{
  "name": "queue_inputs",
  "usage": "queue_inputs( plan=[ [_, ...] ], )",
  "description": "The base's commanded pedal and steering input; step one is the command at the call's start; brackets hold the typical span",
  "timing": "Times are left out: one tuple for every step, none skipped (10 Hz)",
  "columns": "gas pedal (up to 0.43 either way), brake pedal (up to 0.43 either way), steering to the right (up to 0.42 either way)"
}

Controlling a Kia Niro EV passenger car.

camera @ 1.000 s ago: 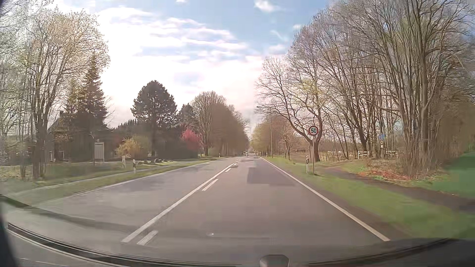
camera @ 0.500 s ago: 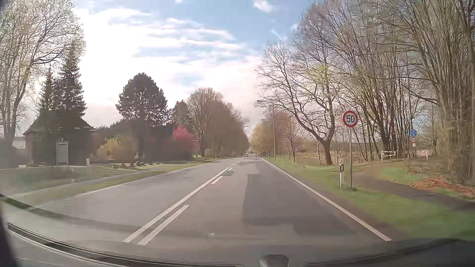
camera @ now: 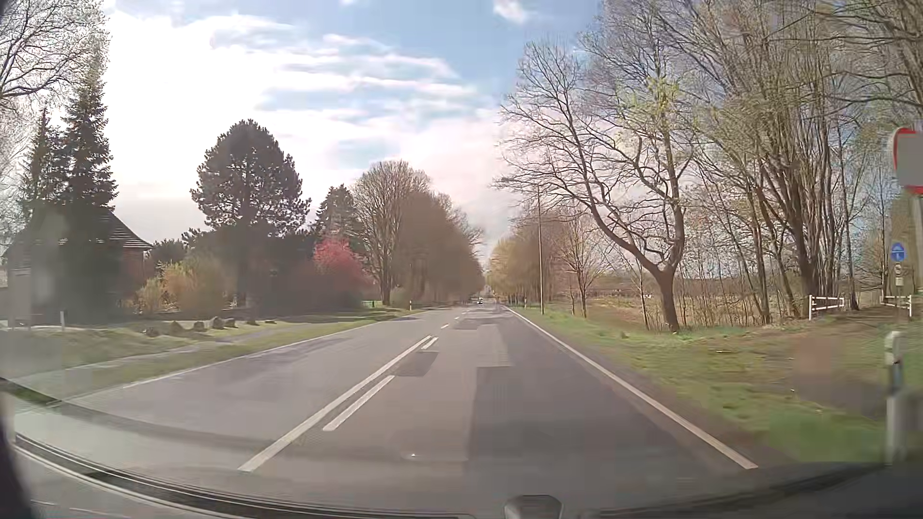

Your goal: Follow the waypoints while adhering to traffic rules and regulations

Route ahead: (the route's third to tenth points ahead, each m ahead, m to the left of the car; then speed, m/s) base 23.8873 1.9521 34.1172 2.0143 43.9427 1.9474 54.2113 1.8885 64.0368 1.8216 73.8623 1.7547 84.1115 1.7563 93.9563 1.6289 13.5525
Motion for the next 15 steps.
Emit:
queue_inputs(
  plan=[
    [0.15,0.0,0.0],
    [0.15,0.0,0.0],
    [0.15,0.0,0.0],
    [0.15,0.0,0.0],
    [0.15,0.0,0.0],
    [0.15,0.0,0.0],
    [0.15,0.0,0.0],
    [0.15,0.0,0.0],
    [0.15,0.0,0.0],
    [0.157,0.0,0.0],
    [0.157,0.0,0.0],
    [0.157,0.0,0.0],
    [0.157,0.0,0.0],
    [0.157,0.0,0.0],
    [0.157,0.0,0.0]
  ],
)
